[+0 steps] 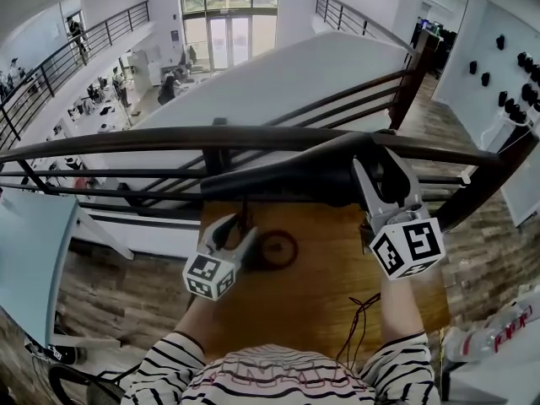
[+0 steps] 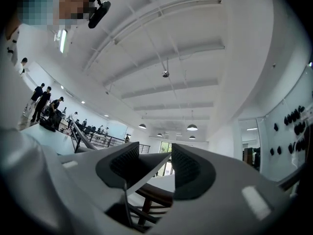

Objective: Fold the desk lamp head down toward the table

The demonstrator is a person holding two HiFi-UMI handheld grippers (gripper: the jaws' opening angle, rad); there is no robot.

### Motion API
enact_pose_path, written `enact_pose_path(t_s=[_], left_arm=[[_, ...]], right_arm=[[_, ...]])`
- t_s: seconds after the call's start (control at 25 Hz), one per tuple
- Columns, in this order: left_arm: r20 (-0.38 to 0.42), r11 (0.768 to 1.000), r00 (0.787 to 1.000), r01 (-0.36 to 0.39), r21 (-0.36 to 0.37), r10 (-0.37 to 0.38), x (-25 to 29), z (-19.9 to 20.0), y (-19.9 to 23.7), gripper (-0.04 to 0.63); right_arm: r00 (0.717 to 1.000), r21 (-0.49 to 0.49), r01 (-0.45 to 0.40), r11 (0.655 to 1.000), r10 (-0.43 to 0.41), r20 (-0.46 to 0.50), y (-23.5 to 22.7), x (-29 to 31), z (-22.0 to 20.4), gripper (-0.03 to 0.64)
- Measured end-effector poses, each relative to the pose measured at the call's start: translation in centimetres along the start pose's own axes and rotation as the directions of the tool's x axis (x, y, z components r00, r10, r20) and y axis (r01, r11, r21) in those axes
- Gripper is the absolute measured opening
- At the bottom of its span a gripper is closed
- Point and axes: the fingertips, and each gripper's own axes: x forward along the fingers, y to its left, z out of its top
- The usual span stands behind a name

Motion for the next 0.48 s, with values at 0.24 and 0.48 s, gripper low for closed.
enact_pose_path(t_s=[0.24, 0.48], left_arm=[[0.006, 1.000, 1.000, 0.002, -0.011, -0.002, 0.5, -0.4, 0.2, 0.190], [0.005, 1.000, 1.000, 0.002, -0.025, -0.001, 0.5, -0.7, 0.4, 0.190]], right_arm=[[0.999, 0.075, 0.031, 0.997, -0.028, -0.038, -0.7, -0.8, -3.2, 0.199], [0.998, 0.212, 0.050, 0.976, -0.040, -0.051, -0.8, -1.7, -6.7, 0.199]])
